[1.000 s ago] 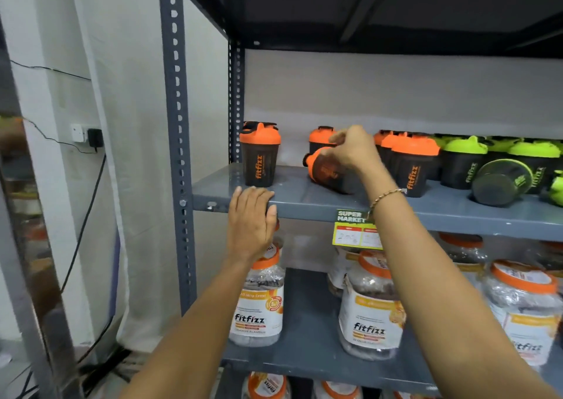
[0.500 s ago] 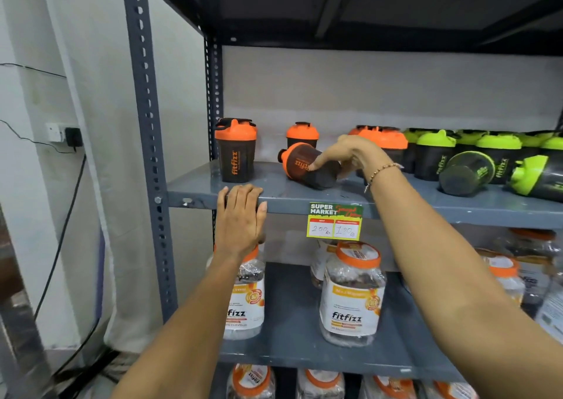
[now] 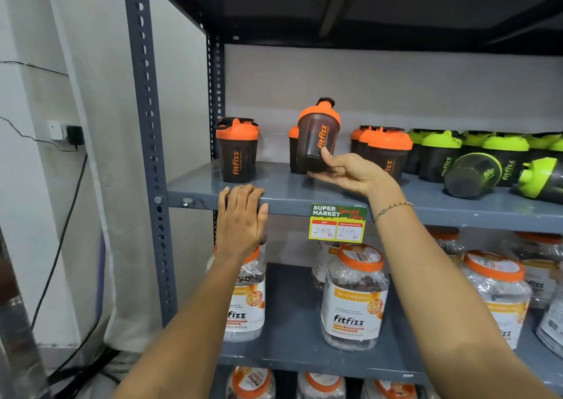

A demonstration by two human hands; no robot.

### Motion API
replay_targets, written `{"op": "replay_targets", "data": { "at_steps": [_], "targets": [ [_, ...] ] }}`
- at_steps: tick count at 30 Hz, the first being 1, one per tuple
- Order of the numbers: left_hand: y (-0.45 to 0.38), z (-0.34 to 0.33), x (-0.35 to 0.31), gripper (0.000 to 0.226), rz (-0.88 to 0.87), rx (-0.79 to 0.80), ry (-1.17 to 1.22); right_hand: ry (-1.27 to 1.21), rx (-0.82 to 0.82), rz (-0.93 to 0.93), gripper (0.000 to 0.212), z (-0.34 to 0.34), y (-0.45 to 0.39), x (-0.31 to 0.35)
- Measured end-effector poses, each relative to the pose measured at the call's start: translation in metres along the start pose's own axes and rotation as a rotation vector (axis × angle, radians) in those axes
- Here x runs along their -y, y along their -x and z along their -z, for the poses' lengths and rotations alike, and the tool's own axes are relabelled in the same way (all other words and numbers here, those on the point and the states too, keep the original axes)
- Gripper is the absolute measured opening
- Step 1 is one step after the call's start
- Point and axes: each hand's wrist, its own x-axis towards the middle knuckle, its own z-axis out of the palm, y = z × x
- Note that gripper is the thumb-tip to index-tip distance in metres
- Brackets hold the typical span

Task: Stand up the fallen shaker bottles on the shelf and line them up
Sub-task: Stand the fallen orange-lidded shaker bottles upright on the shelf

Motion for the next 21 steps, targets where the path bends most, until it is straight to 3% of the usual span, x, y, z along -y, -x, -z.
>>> {"op": "replay_targets", "data": {
  "at_steps": [11,21],
  "targets": [
    [0.001,-0.001,0.001,0.028,-0.01,-0.009,-0.012,0.81,-0.327,0.062,0.042,0.011,-0.035,-0.019],
    [-0.001,0.005,-0.009,0.03,0.066,-0.011,0.058,1.001,-0.261,0.058,0.045,0.003,-0.026,-0.021]
  ]
}}
